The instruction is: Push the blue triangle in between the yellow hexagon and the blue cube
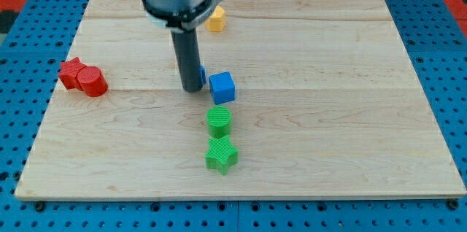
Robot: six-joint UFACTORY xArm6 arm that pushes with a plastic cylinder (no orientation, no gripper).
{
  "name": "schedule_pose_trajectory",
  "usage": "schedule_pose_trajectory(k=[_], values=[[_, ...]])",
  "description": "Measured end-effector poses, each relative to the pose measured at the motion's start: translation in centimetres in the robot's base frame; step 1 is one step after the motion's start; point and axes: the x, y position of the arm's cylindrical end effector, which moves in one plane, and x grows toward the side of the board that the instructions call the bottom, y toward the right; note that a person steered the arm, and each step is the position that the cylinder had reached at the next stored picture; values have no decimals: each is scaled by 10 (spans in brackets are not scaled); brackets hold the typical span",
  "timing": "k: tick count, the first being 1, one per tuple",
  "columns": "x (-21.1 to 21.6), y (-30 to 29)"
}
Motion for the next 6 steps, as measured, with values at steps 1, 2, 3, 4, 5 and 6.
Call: schedule_pose_trajectory(k=[1,2,3,4,5,6], values=[[-24,9],[-9,-33],[-20,-77],[-45,-59],[-46,-35],[-46,-6]])
